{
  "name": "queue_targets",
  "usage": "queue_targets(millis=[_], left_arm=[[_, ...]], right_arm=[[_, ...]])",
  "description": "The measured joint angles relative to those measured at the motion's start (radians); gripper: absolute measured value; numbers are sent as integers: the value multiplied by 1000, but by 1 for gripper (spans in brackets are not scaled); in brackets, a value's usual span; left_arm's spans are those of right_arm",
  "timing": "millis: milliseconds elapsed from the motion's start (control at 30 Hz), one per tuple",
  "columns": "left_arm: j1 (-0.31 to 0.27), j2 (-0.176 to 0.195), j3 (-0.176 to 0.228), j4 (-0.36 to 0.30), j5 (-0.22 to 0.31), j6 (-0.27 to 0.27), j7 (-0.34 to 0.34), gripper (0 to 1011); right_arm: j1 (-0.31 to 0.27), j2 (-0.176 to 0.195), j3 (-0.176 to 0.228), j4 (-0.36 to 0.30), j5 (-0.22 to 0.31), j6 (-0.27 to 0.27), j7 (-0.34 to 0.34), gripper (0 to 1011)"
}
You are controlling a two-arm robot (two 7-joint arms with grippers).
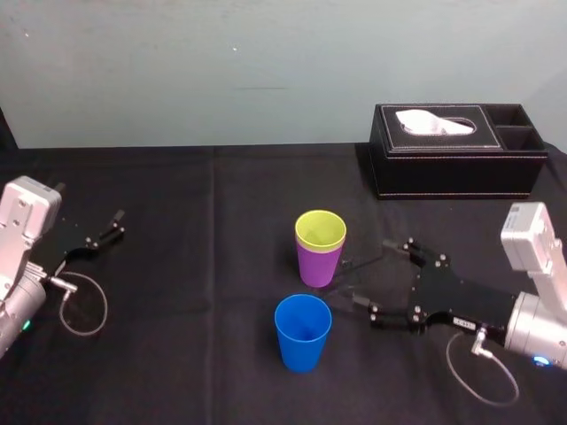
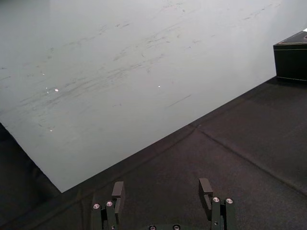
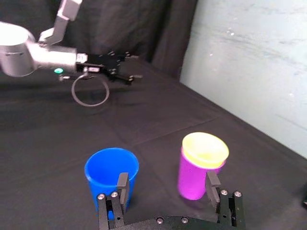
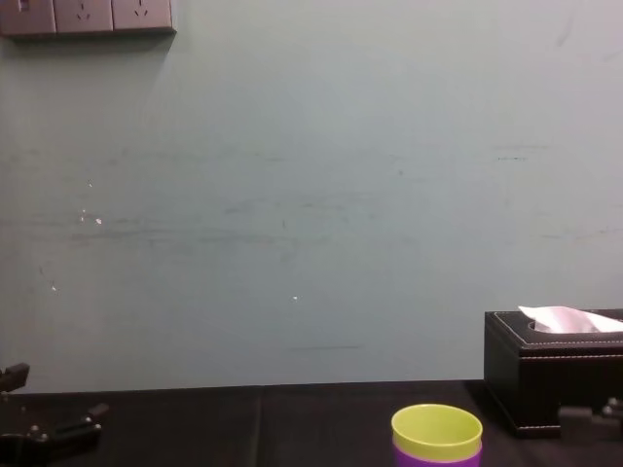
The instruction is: Stack the three plastic cups sequentially using one hand.
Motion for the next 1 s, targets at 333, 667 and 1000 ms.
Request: queue_targets(millis=[333, 667, 1000], left_arm=[[0, 0, 0, 0, 0, 0, 0, 1010], [0, 0, 0, 0, 0, 0, 0, 1010], [0, 0, 0, 0, 0, 0, 0, 1010]], right_arm=[[7, 4, -57, 35, -30, -22, 38, 1002], [33, -8, -105, 68, -54, -23, 58, 1002], [68, -26, -136, 113, -40, 1, 82, 1002]])
